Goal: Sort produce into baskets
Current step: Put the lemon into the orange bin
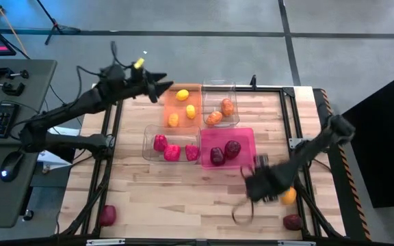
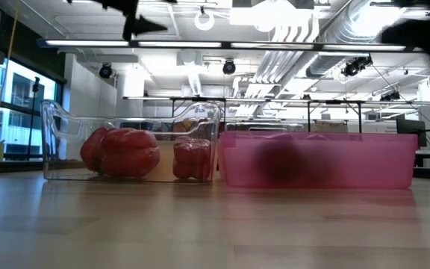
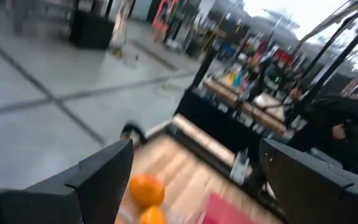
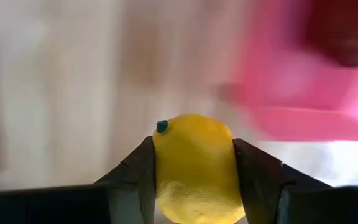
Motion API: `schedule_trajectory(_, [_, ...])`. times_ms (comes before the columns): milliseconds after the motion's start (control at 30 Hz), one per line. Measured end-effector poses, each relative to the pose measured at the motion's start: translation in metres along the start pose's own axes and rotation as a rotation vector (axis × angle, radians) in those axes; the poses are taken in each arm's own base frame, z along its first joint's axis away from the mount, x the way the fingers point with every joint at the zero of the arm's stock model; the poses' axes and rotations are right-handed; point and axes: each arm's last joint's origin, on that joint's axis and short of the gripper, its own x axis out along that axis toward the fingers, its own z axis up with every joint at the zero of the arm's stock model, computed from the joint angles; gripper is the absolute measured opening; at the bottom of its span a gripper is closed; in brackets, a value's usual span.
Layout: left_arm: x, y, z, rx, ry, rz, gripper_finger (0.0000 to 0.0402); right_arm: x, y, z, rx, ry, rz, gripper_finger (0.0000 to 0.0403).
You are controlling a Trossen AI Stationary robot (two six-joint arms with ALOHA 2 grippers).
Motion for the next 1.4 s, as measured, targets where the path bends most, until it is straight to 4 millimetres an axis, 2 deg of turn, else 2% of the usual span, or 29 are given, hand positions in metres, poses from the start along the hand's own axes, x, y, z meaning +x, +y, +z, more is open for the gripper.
schedule_trajectory(167, [-0.021, -0.015, 0.028, 0.061, -0.073, -0.035, 0.0336, -0.032, -0.078, -0.006, 0.203, -0.196, -0.105, 0.0152])
schedule_trajectory(267, [-0.032, -0.022, 0.035, 0.088, -0.049, -0.038, 0.0336, -0.047, -0.125, 0.008, 0.320, -0.439, -0.124, 0.0152])
schedule_trajectory(367, [-0.039, -0.023, 0.031, 0.095, 0.010, -0.040, 0.0336, -0.053, -0.170, 0.031, 0.364, -0.681, -0.174, 0.0153])
schedule_trajectory(433, [-0.042, -0.024, 0.026, 0.088, 0.053, -0.040, 0.0336, -0.048, -0.200, 0.049, 0.363, -0.803, -0.215, 0.0154])
schedule_trajectory(533, [-0.044, -0.028, 0.020, 0.084, 0.107, -0.052, 0.0336, -0.029, -0.242, 0.078, 0.397, -0.970, -0.237, 0.0154])
schedule_trajectory(667, [-0.044, -0.037, 0.015, 0.095, 0.138, -0.097, 0.0336, 0.000, -0.283, 0.110, 0.514, -1.104, -0.211, 0.0155])
schedule_trajectory(800, [-0.045, -0.045, 0.012, 0.103, 0.135, -0.105, 0.0336, 0.021, -0.309, 0.136, 0.715, -1.143, -0.125, 0.0156])
schedule_trajectory(967, [-0.046, -0.054, 0.007, 0.088, 0.136, -0.101, 0.0336, 0.035, -0.330, 0.151, 0.882, -1.114, -0.048, 0.0156])
schedule_trajectory(1233, [-0.048, -0.063, 0.003, 0.093, 0.143, -0.114, 0.0336, 0.039, -0.342, 0.152, 0.889, -1.117, -0.035, 0.0164])
schedule_trajectory(1400, [-0.048, -0.063, 0.003, 0.096, 0.136, -0.097, 0.0336, 0.039, -0.349, 0.147, 0.926, -1.125, -0.006, 0.0226])
